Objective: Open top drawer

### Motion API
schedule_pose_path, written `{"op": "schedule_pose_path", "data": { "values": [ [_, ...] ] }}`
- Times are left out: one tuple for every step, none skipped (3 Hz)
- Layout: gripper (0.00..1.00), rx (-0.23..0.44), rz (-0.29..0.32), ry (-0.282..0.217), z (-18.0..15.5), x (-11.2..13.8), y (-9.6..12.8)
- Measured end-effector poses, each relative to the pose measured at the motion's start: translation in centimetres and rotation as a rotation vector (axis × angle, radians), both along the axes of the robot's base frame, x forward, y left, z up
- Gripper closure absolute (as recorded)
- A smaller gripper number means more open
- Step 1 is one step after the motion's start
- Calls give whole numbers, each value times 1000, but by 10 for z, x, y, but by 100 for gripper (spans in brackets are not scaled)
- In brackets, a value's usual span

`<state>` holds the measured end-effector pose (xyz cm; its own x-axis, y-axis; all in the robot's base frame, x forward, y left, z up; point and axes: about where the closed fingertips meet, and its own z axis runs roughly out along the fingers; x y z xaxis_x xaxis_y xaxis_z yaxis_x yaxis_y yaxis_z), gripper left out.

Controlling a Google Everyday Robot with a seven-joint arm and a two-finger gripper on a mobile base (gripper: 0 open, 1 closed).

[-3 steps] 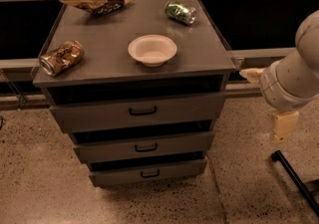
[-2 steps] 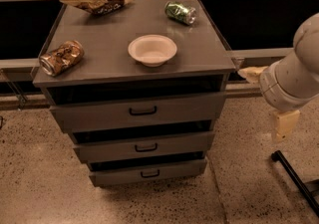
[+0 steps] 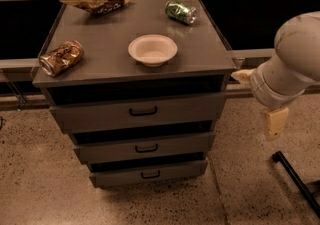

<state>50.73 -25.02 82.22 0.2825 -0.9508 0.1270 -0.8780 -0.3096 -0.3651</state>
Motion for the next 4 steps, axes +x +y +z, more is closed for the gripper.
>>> {"op": "schedule_pose_path", "data": {
  "values": [
    [0,-3,23,15,-29,29,7],
    [0,47,57,26,-53,56,26],
    [0,116,96,78,-85,75,58],
    [0,120,96,141,-118,83,72]
  ]
}}
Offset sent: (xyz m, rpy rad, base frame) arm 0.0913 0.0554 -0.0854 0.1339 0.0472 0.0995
